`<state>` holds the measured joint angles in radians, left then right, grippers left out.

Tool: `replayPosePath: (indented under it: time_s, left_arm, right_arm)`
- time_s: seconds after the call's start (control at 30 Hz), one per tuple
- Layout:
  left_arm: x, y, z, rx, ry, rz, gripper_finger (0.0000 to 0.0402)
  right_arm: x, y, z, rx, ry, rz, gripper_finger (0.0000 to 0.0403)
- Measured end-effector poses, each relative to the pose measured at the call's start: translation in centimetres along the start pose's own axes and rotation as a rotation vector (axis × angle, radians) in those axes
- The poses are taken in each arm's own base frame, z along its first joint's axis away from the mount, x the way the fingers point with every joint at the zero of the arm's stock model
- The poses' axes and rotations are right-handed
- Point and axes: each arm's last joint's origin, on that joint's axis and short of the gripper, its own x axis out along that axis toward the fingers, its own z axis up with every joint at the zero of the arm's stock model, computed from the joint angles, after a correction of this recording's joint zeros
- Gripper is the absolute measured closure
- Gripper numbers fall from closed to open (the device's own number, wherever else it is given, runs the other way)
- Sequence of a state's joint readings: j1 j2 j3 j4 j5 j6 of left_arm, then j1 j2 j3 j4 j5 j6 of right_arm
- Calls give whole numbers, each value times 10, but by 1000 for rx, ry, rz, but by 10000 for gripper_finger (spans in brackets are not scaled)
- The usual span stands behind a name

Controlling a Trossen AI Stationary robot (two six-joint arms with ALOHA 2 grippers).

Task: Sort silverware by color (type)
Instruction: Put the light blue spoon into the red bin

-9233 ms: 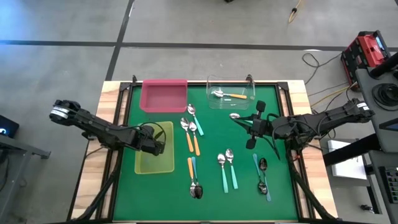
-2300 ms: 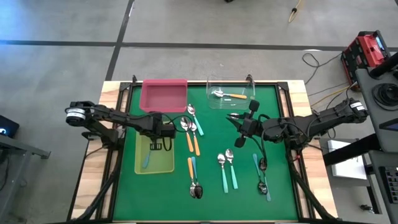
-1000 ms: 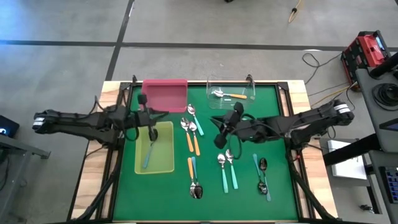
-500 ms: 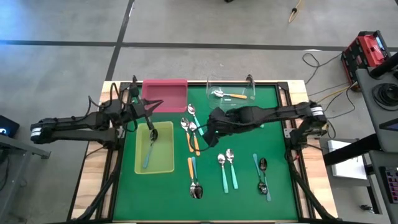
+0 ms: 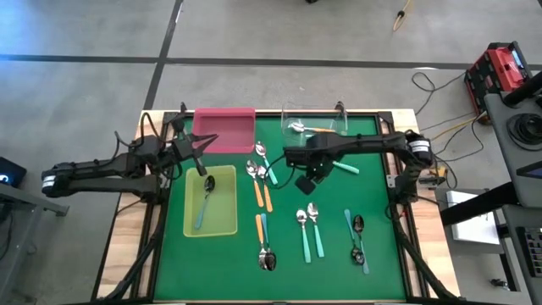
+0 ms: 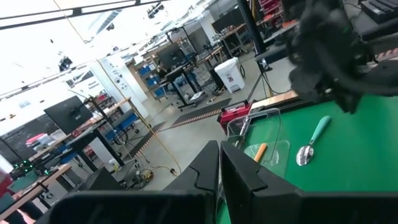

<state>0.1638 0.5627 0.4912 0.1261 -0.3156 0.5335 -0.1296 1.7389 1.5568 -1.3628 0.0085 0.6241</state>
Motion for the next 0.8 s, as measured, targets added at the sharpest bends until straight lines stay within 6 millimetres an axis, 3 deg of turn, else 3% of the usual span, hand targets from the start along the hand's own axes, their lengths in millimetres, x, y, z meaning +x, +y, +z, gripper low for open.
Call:
replayPosePath:
  time_s: [0.47,0.8]
  left_arm:
    - [-2,1,0,-2,-6,3,401]
    - [-3,1,1,-3,-8,5,401]
  right_arm:
    - [63,-72,25,-173,71,-30,360]
    - [82,-93,22,-192,126,-35,360]
